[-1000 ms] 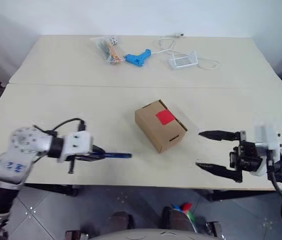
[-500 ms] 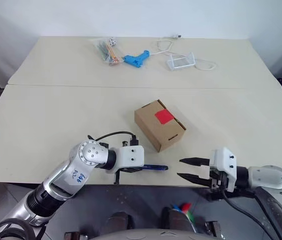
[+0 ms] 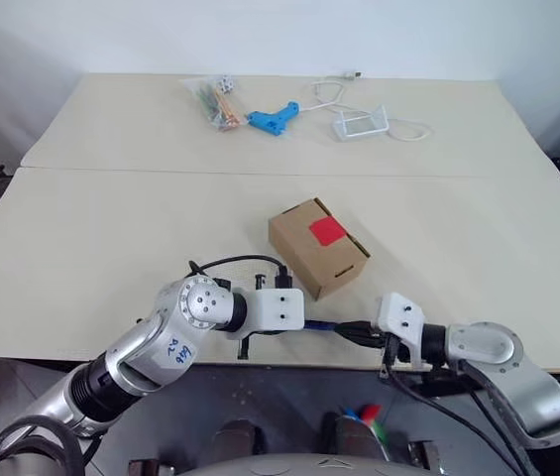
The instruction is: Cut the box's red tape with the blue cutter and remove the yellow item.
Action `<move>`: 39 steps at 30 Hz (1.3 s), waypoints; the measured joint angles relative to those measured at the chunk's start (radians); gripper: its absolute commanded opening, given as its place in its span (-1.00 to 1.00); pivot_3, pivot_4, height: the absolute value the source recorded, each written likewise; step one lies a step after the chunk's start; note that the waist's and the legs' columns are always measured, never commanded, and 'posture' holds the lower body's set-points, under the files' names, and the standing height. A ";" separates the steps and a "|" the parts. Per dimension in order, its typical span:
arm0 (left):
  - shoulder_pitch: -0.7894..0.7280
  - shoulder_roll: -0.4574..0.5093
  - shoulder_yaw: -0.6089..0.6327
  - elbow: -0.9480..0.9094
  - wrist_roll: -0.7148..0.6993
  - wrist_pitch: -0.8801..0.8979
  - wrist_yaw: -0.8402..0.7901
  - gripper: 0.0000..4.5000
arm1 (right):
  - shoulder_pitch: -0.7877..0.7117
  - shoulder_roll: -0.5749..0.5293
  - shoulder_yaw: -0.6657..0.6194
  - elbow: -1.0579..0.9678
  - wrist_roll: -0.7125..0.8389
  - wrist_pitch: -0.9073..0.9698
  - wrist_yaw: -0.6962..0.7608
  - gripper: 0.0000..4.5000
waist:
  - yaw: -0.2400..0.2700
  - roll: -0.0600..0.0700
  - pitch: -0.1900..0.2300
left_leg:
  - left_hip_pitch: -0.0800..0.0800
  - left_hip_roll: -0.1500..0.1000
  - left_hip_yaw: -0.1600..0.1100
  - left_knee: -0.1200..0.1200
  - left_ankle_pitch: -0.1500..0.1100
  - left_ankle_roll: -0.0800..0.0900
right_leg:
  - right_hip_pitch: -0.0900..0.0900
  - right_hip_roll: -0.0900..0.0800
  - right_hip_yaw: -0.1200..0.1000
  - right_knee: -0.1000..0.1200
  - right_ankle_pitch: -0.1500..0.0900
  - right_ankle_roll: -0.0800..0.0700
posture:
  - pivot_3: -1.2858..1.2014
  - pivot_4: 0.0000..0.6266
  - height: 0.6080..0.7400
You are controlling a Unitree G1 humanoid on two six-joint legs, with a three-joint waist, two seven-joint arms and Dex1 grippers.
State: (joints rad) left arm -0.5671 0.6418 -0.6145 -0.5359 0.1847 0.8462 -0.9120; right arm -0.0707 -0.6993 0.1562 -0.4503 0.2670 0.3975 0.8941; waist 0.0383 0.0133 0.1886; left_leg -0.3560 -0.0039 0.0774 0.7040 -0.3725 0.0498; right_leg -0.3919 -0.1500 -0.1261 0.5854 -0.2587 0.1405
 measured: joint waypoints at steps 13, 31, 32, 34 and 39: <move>-0.002 -0.013 -0.013 0.006 0.020 -0.024 0.009 -0.82 | -0.002 0.043 0.004 -0.021 0.065 0.127 -0.036 -0.98 | 0.012 0.000 0.000 | 0.000 0.000 0.000 0.000 0.000 0.000 | 0.000 -0.001 0.000 0.000 0.000 0.000 | 0.03 -0.52 1.00; -0.008 -0.012 -0.014 0.030 0.024 -0.063 -0.007 -0.82 | -0.044 0.023 -0.037 0.023 0.131 0.198 -0.030 -0.98 | 0.012 0.000 0.000 | -0.001 0.000 -0.001 0.000 0.000 0.001 | 0.000 -0.001 -0.001 0.000 0.000 0.000 | 0.03 -0.52 1.00; -0.008 -0.011 -0.014 0.030 0.024 -0.063 -0.007 -0.82 | -0.044 0.023 -0.036 0.023 0.128 0.191 -0.028 -0.98 | 0.012 0.000 0.000 | -0.001 0.000 -0.001 0.000 0.000 0.001 | 0.000 -0.001 -0.001 0.000 0.000 0.000 | 0.03 -0.52 1.00; -0.008 -0.011 -0.014 0.031 0.024 -0.064 -0.007 -0.82 | -0.044 0.023 -0.033 0.023 0.120 0.188 -0.029 -0.98 | 0.012 0.000 0.000 | -0.001 0.000 -0.001 0.000 0.000 0.001 | 0.000 -0.001 -0.001 0.000 0.000 0.000 | 0.03 -0.52 1.00; -0.008 -0.011 -0.013 0.031 0.024 -0.065 -0.009 -0.82 | -0.045 0.028 -0.021 0.025 0.108 0.169 -0.031 -0.98 | 0.011 0.000 0.000 | -0.001 0.000 -0.001 0.000 0.000 0.001 | 0.000 -0.001 -0.001 0.000 0.000 0.000 | 0.03 -0.52 1.00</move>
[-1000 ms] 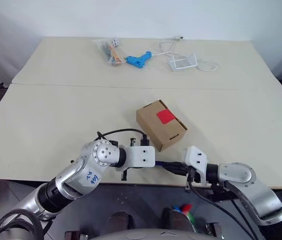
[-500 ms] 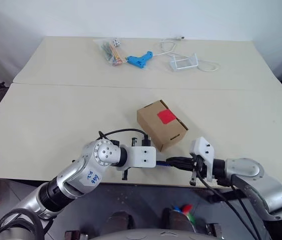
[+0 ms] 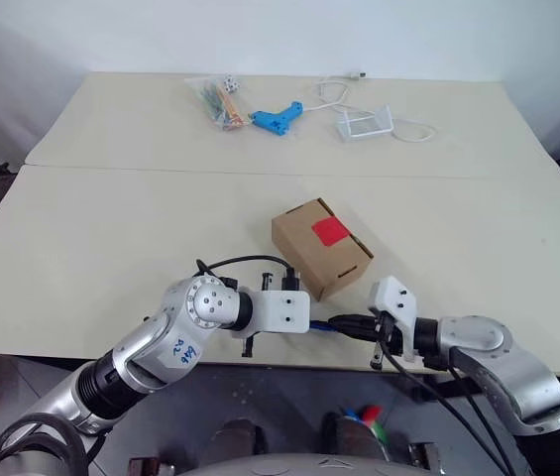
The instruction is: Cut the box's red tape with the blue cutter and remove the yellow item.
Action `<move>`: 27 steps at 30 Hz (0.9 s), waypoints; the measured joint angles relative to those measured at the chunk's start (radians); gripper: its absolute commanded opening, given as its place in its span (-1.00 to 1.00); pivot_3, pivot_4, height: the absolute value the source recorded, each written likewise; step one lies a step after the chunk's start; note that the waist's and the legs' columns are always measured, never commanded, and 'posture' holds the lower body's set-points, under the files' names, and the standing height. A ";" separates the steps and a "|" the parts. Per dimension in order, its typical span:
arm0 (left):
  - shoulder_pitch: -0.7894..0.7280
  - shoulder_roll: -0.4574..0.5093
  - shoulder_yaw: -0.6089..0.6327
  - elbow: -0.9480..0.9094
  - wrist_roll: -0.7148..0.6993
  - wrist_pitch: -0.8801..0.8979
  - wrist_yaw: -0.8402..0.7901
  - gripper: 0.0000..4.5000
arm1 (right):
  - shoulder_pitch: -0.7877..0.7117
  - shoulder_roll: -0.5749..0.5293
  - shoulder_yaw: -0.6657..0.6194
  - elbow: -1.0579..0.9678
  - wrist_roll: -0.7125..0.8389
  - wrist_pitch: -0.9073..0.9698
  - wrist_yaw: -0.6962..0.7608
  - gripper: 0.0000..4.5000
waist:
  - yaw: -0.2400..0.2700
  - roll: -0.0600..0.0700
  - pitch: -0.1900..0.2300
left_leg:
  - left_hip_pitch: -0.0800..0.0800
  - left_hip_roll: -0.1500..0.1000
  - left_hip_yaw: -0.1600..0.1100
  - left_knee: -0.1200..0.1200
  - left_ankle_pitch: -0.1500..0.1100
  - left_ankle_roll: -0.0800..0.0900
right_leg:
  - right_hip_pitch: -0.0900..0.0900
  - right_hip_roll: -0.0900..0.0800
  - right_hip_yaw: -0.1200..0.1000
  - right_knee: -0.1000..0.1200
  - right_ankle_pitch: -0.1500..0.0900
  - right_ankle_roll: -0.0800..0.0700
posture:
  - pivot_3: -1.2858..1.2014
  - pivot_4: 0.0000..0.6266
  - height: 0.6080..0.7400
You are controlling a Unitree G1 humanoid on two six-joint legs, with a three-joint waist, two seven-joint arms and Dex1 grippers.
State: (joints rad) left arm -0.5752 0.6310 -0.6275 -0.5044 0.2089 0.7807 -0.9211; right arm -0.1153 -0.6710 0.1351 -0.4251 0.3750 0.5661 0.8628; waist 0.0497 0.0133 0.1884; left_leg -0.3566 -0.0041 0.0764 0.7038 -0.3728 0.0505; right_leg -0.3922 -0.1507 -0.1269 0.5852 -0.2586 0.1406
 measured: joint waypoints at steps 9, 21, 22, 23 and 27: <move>-0.002 0.000 0.005 0.002 -0.001 -0.001 -0.012 -0.82 | -0.046 0.066 0.063 0.019 -0.020 -0.002 -0.021 -0.98 | -0.003 0.000 -0.001 | 0.000 0.000 0.000 0.000 0.000 0.000 | 0.000 0.000 0.000 0.000 0.000 0.000 | 0.03 -0.52 1.00; 0.000 -0.001 0.007 0.012 -0.001 -0.042 -0.009 -0.82 | -0.064 0.123 0.093 0.020 0.010 0.035 -0.041 -0.98 | -0.001 0.000 -0.001 | -0.001 0.000 -0.002 0.000 0.000 0.000 | 0.000 0.000 0.000 0.000 0.000 0.000 | 0.03 -0.52 1.00; 0.005 0.003 0.009 0.013 -0.001 -0.058 -0.008 -0.82 | -0.043 0.113 0.082 0.006 0.026 0.041 -0.032 -0.98 | -0.001 0.000 -0.001 | -0.001 0.000 -0.002 0.000 0.000 0.000 | 0.000 0.000 -0.001 0.000 0.000 0.000 | 0.03 -0.52 1.00; 0.012 0.008 0.013 0.014 -0.001 -0.079 -0.006 -0.82 | -0.017 0.097 0.068 -0.008 0.048 0.050 -0.020 -0.98 | -0.001 0.000 0.000 | -0.002 0.000 -0.002 0.000 0.000 0.000 | -0.001 0.000 -0.001 0.000 0.000 0.000 | 0.03 -0.52 1.00; 0.069 0.031 0.061 0.034 -0.011 -0.199 0.007 -0.82 | 0.028 0.077 -0.069 -0.075 0.168 0.099 -0.015 -0.98 | -0.008 0.000 0.000 | -0.002 0.001 -0.002 -0.001 -0.001 0.000 | -0.002 0.000 -0.001 0.000 0.000 0.000 | 0.03 -0.52 1.00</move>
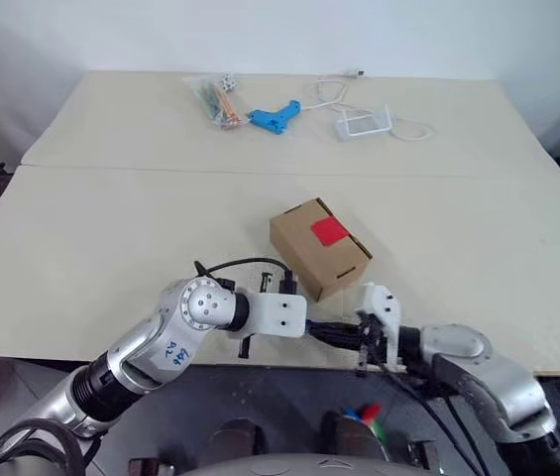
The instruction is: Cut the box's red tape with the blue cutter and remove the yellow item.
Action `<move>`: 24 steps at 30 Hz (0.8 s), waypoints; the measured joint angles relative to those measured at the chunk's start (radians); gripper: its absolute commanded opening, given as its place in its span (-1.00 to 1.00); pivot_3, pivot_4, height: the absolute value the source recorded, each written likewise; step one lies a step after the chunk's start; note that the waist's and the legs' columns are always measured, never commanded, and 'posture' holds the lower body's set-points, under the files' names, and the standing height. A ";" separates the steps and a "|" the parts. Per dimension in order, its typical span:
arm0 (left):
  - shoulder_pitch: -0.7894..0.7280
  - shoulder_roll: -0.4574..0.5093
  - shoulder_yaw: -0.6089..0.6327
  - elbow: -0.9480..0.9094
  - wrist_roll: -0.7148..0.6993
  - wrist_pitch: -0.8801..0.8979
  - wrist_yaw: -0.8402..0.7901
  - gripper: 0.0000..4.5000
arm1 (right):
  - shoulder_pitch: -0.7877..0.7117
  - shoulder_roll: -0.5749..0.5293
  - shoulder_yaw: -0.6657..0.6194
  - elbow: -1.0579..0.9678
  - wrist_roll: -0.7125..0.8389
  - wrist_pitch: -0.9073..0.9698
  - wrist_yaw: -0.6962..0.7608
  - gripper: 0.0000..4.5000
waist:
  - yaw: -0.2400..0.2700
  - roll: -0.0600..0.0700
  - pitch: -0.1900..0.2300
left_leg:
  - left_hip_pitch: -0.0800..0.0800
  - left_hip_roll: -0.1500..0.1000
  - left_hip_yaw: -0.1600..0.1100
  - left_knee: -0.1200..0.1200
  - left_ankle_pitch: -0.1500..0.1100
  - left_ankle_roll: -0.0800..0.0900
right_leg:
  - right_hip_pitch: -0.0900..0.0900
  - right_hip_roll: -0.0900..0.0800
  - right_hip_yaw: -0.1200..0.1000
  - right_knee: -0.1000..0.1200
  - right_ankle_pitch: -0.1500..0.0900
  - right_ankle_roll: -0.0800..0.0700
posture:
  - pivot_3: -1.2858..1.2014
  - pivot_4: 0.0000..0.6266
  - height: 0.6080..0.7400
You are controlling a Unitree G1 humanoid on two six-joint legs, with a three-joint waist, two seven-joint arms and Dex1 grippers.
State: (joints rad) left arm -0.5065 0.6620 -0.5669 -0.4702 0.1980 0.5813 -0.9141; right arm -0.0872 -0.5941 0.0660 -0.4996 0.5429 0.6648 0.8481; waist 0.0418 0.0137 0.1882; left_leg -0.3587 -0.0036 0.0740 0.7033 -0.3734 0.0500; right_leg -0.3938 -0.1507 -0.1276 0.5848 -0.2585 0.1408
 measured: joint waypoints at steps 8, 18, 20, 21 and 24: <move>0.079 0.059 0.121 -0.010 -0.126 -0.013 -0.081 -0.06 | 0.044 -0.082 -0.105 -0.041 0.075 0.016 0.026 -1.00 | -0.020 0.000 0.000 | 0.000 0.001 -0.004 -0.004 0.000 -0.002 | 0.000 0.001 -0.004 0.001 0.000 0.000 | 0.03 -0.52 1.00; 0.077 0.064 0.159 0.039 -0.194 -0.010 -0.118 0.04 | 0.056 -0.104 -0.117 -0.041 0.117 0.015 0.051 -1.00 | -0.016 0.000 0.000 | -0.001 0.000 -0.004 -0.004 -0.001 -0.001 | 0.000 0.001 -0.005 0.000 0.000 0.000 | 0.03 -0.52 1.00; 0.074 0.057 0.164 0.057 -0.203 -0.009 -0.122 0.04 | 0.059 -0.104 -0.120 -0.041 0.120 0.015 0.051 -1.00 | -0.016 0.000 0.000 | -0.001 0.000 -0.004 -0.003 -0.001 -0.001 | 0.000 0.001 -0.005 0.000 0.000 0.000 | 0.03 -0.52 1.00; 0.069 0.051 0.164 0.067 -0.208 -0.005 -0.123 0.04 | 0.060 -0.104 -0.121 -0.041 0.124 0.014 0.051 -1.00 | -0.016 0.000 0.000 | -0.001 0.000 -0.004 -0.003 0.000 -0.001 | 0.000 0.001 -0.004 0.000 0.000 0.000 | 0.03 -0.52 1.00; 0.052 0.023 0.159 0.094 -0.208 0.011 -0.121 0.04 | 0.060 -0.104 -0.121 -0.043 0.129 0.013 0.051 -1.00 | -0.011 0.000 0.000 | -0.001 0.000 -0.004 -0.002 0.000 -0.001 | 0.001 0.001 -0.004 0.000 0.000 0.000 | 0.03 -0.52 1.00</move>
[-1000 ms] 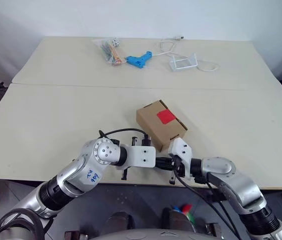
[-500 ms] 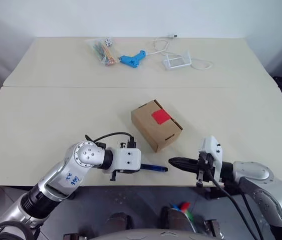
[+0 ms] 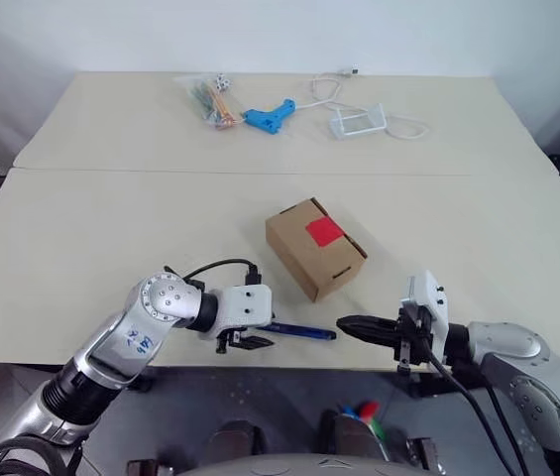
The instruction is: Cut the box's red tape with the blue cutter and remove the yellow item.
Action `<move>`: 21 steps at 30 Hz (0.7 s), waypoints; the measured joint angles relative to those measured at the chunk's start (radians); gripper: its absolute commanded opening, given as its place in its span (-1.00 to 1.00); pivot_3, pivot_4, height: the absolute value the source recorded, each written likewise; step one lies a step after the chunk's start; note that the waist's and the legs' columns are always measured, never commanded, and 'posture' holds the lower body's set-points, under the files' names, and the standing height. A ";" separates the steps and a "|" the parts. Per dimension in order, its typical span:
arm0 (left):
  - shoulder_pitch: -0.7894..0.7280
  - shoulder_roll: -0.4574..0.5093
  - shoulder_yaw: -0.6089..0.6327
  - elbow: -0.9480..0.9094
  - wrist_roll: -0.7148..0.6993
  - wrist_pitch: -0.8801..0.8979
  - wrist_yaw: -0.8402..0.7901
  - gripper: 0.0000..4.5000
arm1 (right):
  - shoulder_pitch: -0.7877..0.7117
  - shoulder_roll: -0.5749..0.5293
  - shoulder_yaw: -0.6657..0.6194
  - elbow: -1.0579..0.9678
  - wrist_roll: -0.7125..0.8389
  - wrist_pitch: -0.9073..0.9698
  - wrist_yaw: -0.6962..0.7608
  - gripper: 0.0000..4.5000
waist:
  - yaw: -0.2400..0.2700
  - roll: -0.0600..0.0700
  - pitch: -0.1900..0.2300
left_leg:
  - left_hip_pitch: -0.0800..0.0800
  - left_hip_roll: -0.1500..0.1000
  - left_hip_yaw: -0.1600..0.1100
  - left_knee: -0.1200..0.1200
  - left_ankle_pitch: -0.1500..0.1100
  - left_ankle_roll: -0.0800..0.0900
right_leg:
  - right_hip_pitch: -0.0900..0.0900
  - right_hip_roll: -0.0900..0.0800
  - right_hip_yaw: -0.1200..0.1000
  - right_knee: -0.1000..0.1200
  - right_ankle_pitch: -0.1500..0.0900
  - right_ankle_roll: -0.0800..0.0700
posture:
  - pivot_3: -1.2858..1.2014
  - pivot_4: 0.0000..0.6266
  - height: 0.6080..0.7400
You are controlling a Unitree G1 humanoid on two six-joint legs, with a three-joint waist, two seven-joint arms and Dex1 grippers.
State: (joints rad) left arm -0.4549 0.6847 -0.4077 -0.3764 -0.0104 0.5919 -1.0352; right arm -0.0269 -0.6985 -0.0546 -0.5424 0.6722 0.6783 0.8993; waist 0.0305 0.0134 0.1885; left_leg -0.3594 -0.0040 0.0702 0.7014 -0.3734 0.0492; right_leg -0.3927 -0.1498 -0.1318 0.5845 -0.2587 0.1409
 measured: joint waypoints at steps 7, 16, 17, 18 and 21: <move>-0.014 0.001 -0.039 -0.007 0.004 0.025 -0.005 -0.59 | 0.006 0.000 0.000 -0.006 0.013 -0.001 0.000 -1.00 | 0.002 0.000 0.000 | 0.001 0.000 0.000 0.000 0.000 0.000 | 0.001 0.000 0.001 0.000 0.000 0.000 | 0.03 -0.52 1.00; -0.026 0.018 -0.070 -0.021 0.035 0.005 -0.003 -0.83 | -0.092 -0.022 0.127 0.114 -0.173 -0.090 -0.011 -1.00 | -0.001 0.002 -0.002 | 0.003 0.000 0.000 0.000 0.001 0.000 | 0.002 0.000 0.002 0.000 0.000 0.000 | 0.03 -0.52 1.00; -0.027 0.017 -0.072 -0.022 0.038 0.005 -0.002 -0.83 | -0.109 -0.018 0.148 0.134 -0.194 -0.098 -0.009 -1.00 | -0.001 0.002 -0.002 | 0.003 -0.001 0.000 0.000 0.001 0.000 | 0.002 -0.001 0.002 0.000 0.000 0.000 | 0.03 -0.52 1.00; -0.029 0.016 -0.074 -0.023 0.040 0.006 -0.002 -0.83 | -0.126 -0.018 0.170 0.153 -0.214 -0.112 -0.003 -1.00 | -0.001 0.002 -0.002 | 0.003 -0.001 0.000 0.000 0.001 0.000 | 0.002 -0.001 0.002 0.000 0.000 0.000 | 0.03 -0.52 1.00; -0.034 0.014 -0.080 -0.026 0.049 0.008 -0.001 -0.83 | -0.169 -0.007 0.219 0.188 -0.260 -0.140 0.017 -1.00 | 0.000 0.002 -0.002 | 0.002 -0.001 0.000 0.000 0.001 0.000 | 0.002 -0.001 0.002 0.000 0.000 0.000 | 0.03 -0.52 1.00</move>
State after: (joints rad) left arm -0.4894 0.6985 -0.4881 -0.4029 0.0387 0.6000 -1.0364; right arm -0.1962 -0.7054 0.1647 -0.3546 0.4126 0.5384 0.9166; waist 0.0304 0.0157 0.1864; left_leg -0.3569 -0.0049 0.0701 0.7015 -0.3725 0.0492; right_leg -0.3907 -0.1505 -0.1300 0.5847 -0.2586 0.1409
